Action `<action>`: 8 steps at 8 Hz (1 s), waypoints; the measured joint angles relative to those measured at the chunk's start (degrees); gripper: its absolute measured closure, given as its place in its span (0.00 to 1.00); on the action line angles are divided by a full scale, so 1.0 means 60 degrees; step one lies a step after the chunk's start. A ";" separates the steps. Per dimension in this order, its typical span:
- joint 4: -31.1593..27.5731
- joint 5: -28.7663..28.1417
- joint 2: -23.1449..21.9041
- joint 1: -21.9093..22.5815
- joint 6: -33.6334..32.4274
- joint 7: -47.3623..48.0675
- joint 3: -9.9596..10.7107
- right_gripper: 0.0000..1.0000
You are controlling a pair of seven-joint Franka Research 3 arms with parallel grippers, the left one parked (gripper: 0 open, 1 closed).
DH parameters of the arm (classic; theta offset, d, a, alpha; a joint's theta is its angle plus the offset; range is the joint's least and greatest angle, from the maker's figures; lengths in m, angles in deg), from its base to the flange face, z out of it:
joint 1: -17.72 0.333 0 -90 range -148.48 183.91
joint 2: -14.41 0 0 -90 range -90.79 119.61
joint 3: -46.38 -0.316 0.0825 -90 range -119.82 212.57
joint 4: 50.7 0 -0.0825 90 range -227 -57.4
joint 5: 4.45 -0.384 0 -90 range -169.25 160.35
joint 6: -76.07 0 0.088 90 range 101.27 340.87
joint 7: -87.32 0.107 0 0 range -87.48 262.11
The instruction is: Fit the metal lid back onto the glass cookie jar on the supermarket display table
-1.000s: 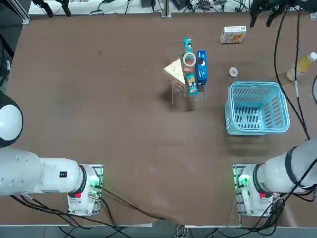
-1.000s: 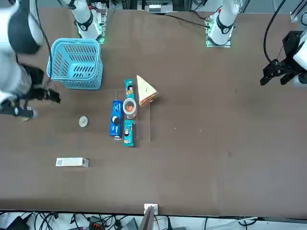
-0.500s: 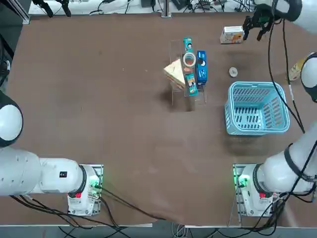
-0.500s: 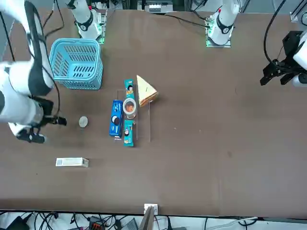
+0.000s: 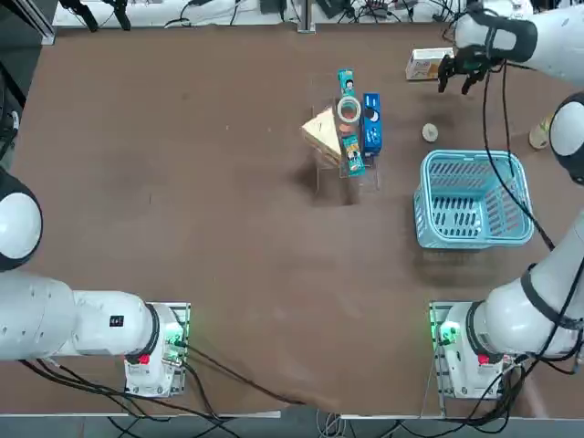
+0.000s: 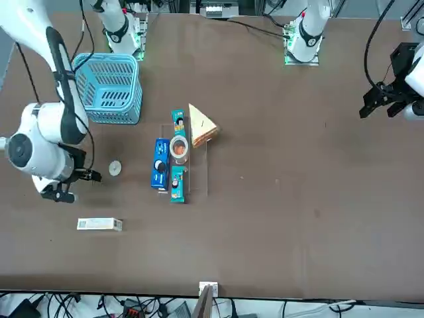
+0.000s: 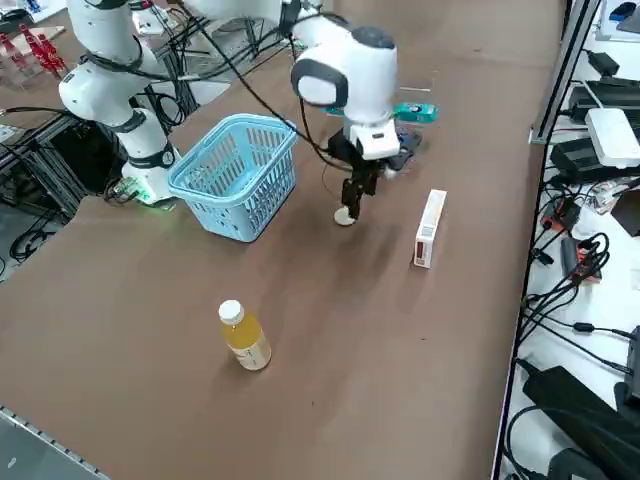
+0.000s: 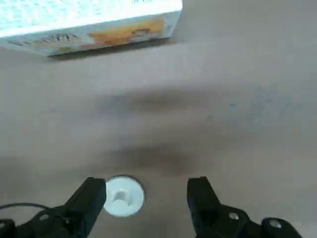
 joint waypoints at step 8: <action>-0.2589 -0.0002 -0.0717 0.0314 0.2313 0.0111 -0.0137 0.00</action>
